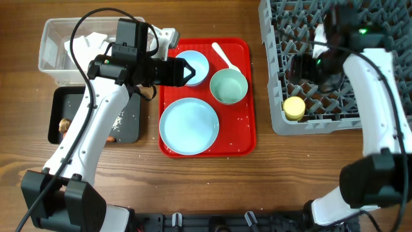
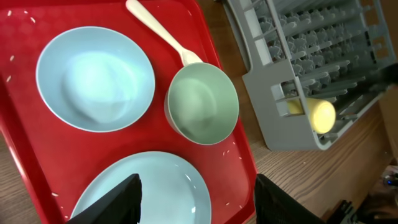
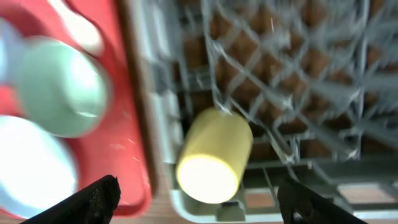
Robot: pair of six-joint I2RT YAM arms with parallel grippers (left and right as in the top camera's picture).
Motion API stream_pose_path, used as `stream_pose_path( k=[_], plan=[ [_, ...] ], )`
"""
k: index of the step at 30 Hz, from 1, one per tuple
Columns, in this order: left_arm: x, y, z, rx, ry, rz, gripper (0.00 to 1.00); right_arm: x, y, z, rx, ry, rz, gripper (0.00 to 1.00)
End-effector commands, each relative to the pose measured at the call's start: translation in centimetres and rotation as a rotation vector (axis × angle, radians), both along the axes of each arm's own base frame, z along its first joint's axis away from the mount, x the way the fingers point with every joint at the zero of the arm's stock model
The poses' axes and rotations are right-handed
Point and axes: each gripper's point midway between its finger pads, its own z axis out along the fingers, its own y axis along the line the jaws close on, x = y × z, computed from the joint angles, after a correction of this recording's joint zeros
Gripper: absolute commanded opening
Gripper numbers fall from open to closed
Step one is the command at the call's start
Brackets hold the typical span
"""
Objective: Sort waste into correct bins and load items into the dishwasher rack
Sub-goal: 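Carry the yellow cup with the right gripper and place it in the rack, then reach the right gripper to the green bowl and grasp its rim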
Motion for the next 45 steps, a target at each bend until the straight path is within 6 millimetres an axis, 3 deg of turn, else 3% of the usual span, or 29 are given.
stream_pose_path(
  k=[1,5,9,11,19,25,31,37,45],
  plan=[
    [0.7,1.0,-0.7,0.06,-0.009,0.037,0.56,0.7,4.4,7.1,0.111,-0.22,0.122,0.83],
    [1.2,2.1,-1.1,0.107,-0.018,0.077,0.55,0.9,8.2,6.4,0.138,-0.218,0.187,0.8],
    [1.6,3.4,-1.2,0.103,0.014,0.156,0.55,2.0,11.8,3.0,0.164,-0.174,0.176,0.65],
    [1.8,4.5,-1.3,0.095,0.036,0.201,0.55,2.5,13.1,0.7,0.163,-0.146,0.163,0.63],
    [1.9,10.0,-2.0,0.059,0.158,0.42,0.57,3.4,14.7,-9.3,0.1,0.034,0.097,0.64],
    [1.8,10.7,-2.1,0.059,0.166,0.436,0.65,3.2,14.2,-14.3,0.049,0.138,0.06,0.64],
    [1.8,10.7,-2.0,0.059,0.165,0.435,0.65,3.3,14.0,-15.4,0.032,0.148,0.056,0.62],
    [1.9,10.7,-2.0,0.059,0.163,0.436,0.73,3.5,13.9,-16.9,0.027,0.142,0.058,0.45],
    [1.9,10.7,-2.0,0.059,0.162,0.435,0.76,2.9,13.7,-18.1,0.025,0.152,0.055,0.22]
  ],
)
